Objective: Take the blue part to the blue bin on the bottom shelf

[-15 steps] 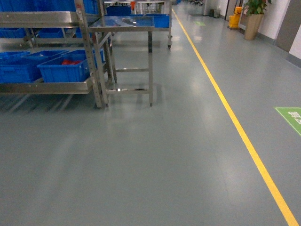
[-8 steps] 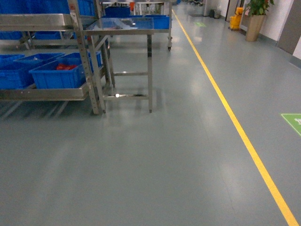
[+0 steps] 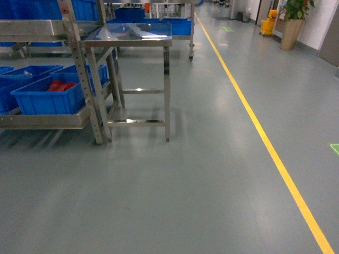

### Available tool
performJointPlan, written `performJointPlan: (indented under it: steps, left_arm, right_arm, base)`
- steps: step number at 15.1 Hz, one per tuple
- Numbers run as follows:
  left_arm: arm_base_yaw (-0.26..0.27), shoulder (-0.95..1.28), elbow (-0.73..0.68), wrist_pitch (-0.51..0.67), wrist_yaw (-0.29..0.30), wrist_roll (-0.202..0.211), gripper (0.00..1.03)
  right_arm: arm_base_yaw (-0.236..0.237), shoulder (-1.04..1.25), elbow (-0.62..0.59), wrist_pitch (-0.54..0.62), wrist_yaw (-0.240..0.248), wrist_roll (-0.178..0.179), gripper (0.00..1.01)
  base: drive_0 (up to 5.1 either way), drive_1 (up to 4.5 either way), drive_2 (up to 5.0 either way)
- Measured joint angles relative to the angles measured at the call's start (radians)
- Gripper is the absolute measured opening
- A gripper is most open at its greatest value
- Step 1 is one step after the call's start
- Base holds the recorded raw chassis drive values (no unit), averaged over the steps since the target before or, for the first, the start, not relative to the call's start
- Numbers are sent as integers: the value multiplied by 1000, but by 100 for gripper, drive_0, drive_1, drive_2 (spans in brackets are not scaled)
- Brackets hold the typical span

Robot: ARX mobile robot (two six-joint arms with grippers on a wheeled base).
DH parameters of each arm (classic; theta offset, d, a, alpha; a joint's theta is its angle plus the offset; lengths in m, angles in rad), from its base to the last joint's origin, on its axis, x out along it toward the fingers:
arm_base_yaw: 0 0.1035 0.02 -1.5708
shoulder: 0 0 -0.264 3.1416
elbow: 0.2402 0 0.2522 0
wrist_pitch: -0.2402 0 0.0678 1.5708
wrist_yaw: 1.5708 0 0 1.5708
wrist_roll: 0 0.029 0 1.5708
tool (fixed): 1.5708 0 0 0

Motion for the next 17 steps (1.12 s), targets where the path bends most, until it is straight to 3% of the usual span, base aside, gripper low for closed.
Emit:
performJointPlan:
  steps: [17]
  left_arm:
    - [0, 0, 0, 3, 2, 0, 43]
  right_arm:
    - [0, 0, 0, 0, 0, 0, 98]
  base:
    - [-5, 422, -432]
